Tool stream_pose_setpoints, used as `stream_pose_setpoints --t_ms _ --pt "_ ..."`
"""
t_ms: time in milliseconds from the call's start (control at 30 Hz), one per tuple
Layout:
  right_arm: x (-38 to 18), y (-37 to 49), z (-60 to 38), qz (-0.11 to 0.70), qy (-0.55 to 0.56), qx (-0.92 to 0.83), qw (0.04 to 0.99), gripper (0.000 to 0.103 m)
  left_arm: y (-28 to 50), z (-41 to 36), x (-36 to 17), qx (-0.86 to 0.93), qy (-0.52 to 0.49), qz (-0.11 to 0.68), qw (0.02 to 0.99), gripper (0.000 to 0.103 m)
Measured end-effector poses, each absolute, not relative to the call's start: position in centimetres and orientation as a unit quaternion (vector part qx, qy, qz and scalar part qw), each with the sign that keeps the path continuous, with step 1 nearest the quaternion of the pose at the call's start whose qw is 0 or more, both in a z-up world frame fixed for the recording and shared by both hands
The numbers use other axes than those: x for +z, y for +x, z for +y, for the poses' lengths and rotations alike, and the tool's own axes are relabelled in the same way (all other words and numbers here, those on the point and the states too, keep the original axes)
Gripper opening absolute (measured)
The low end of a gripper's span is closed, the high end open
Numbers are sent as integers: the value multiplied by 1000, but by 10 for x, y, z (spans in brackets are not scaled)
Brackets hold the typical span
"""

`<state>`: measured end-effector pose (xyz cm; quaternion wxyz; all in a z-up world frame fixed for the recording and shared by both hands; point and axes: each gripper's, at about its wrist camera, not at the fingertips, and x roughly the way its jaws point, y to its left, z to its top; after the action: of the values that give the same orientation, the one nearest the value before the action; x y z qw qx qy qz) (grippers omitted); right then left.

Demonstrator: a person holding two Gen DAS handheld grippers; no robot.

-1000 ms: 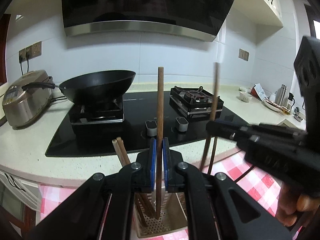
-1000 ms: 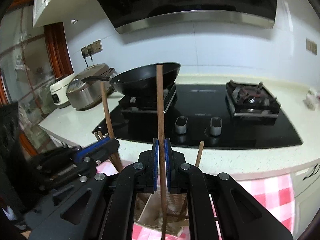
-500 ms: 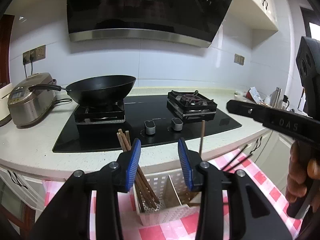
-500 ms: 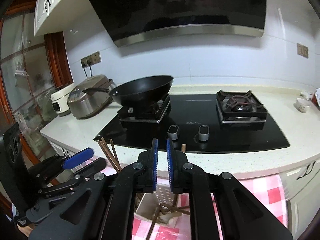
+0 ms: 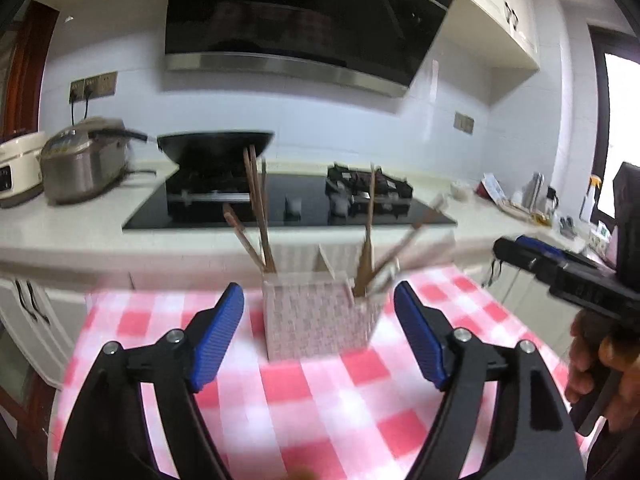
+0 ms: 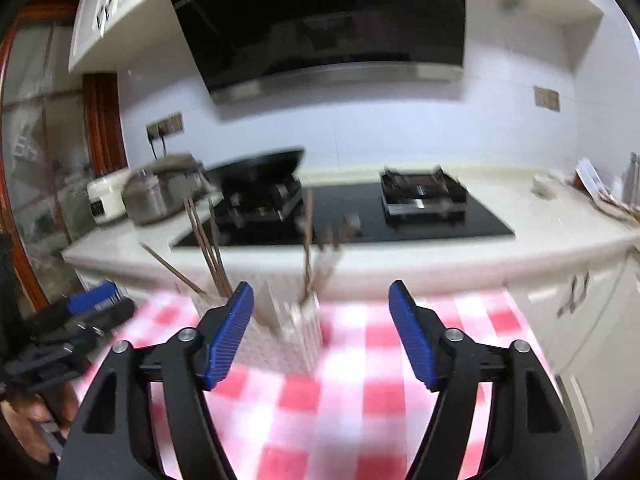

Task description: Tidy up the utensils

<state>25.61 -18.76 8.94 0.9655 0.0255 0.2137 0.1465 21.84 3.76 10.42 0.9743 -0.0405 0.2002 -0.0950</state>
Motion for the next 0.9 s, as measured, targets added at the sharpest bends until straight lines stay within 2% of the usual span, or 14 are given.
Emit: stream_pose_setpoints --t_ms 167,267,367,900 --pt "38 252 -182 218 29 135 966 75 203 32 55 -90 -46 198 975 90" --pt "28 255 -174 198 13 136 971 79 208 34 43 -88 -51 189 977 94" --pt "23 260 -173 186 18 142 972 84 218 38 36 -84 -56 179 979 95" --pt "11 275 -163 192 13 157 969 84 237 41 32 -93 -55 171 979 96"
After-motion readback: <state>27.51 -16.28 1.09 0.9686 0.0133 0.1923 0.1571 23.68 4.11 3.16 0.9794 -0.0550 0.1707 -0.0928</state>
